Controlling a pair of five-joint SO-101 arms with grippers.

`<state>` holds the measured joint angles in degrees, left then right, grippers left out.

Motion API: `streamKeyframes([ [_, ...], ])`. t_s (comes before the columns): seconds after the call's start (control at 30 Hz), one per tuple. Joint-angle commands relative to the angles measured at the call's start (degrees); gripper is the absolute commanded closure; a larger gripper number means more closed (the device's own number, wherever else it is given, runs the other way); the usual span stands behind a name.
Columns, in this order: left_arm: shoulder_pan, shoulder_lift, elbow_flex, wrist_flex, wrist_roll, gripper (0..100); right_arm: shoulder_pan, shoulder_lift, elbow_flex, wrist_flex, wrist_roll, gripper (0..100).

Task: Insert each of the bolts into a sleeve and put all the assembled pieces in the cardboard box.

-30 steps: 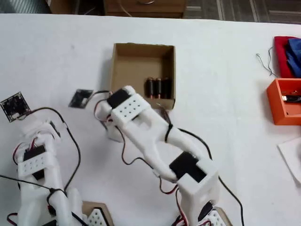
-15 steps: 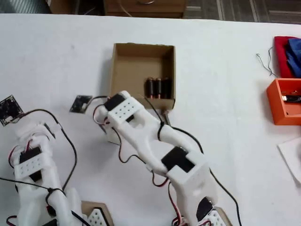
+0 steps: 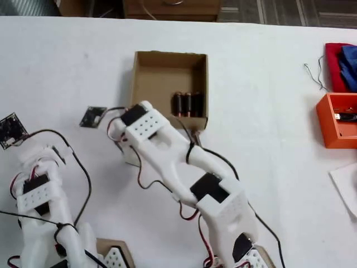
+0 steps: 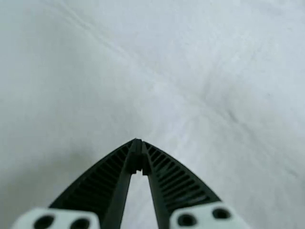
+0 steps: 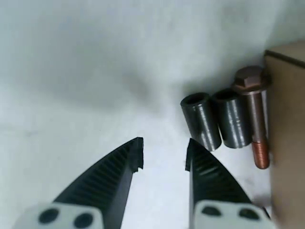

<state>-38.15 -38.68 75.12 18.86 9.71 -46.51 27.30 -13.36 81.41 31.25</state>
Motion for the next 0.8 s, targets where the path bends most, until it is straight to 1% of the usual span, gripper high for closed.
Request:
streamKeyframes([
  [0.0,-0.44,-0.26,-0.57,-1.14,0.35,97,0.31,-0.48,-6.77,5.05,0.18,86.5],
  [0.1,-0.44,-0.26,-0.57,-1.14,0.35,97,1.19,0.04,-8.53,5.23,0.44,86.5],
  [0.2,-0.44,-0.26,-0.57,-1.14,0.35,97,2.33,0.31,-8.18,2.24,0.44,86.5],
  [0.33,-0.44,-0.26,-0.57,-1.14,0.35,97,4.18,3.91,-8.26,-0.75,0.44,86.5],
  [0.43,-0.44,-0.26,-0.57,-1.14,0.35,97,4.97,6.9,-8.26,-0.84,0.44,86.5],
  [0.63,-0.44,-0.26,-0.57,-1.14,0.35,97,4.88,8.66,-8.26,-1.01,0.44,86.5],
  [0.77,-0.35,-0.26,-0.57,-1.14,0.35,97,3.38,8.31,-8.26,-0.92,0.44,86.5],
])
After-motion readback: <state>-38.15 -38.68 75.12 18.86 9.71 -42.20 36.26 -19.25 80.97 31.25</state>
